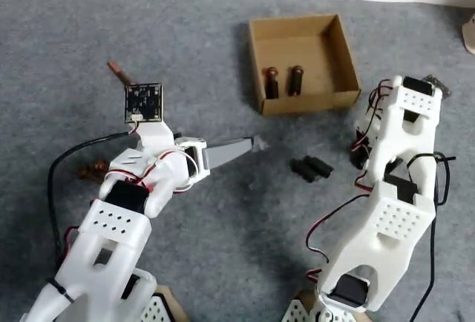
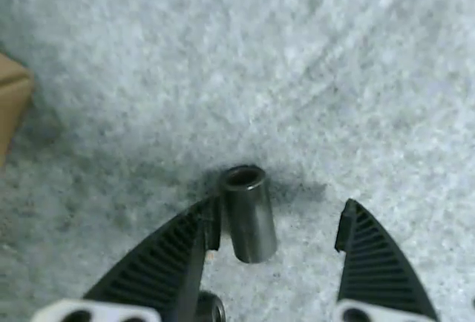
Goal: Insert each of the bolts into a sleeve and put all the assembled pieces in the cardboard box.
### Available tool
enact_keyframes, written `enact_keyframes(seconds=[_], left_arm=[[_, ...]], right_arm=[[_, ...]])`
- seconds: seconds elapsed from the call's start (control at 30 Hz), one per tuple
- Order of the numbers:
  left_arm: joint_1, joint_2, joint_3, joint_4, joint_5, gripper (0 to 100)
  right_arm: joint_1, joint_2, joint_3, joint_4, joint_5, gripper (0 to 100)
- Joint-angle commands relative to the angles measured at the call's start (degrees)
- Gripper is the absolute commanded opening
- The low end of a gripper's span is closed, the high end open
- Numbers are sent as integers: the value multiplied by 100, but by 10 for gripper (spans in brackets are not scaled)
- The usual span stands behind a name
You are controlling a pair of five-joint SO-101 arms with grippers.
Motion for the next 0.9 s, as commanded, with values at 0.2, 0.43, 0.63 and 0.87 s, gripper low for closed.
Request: enact_keyframes(seconds=[0.2,0.43,0.63,0.87], left_arm=[[-40,-75,-66,-114,-9,539],[-40,-75,-66,-114,-9,539],[-48,-75,-66,-114,-9,539],[-57,-75,-66,-114,-9,539]], right_arm=[[22,-321,-31,-84,-44,235],[-101,40,-66,-84,-44,235],[-119,796,-101,-92,-281,235],[-277,822,-101,-330,-316,212]])
